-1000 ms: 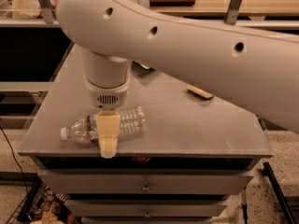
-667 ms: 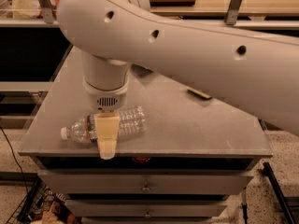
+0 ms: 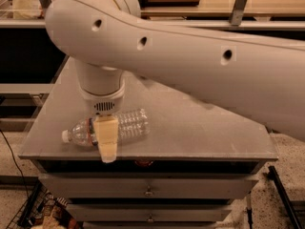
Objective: Place water bottle upright
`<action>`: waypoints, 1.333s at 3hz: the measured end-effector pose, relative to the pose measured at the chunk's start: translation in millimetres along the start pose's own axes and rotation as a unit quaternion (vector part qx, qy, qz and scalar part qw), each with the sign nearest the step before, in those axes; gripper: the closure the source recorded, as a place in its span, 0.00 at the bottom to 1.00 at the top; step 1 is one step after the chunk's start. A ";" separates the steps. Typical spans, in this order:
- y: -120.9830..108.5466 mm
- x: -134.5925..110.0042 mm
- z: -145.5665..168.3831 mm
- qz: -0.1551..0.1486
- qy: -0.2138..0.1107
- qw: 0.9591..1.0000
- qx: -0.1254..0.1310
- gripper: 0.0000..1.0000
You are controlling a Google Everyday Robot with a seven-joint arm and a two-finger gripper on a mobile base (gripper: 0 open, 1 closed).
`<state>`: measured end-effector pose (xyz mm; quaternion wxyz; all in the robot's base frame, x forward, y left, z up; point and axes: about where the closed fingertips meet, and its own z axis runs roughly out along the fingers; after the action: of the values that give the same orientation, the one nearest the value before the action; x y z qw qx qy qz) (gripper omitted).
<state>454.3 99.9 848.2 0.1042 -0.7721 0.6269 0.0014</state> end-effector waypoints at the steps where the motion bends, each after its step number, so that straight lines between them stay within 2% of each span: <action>1: -1.7 0.1 4.9 -0.009 0.009 1.000 -0.003 0.18; 4: -9.2 -0.6 4.2 -0.032 0.017 0.999 -0.018 0.87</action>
Offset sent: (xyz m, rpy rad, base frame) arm 0.0063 0.0013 -0.0109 -0.0560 0.0152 0.0449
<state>463.6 102.9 845.7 0.0791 -0.7936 0.6033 -0.0040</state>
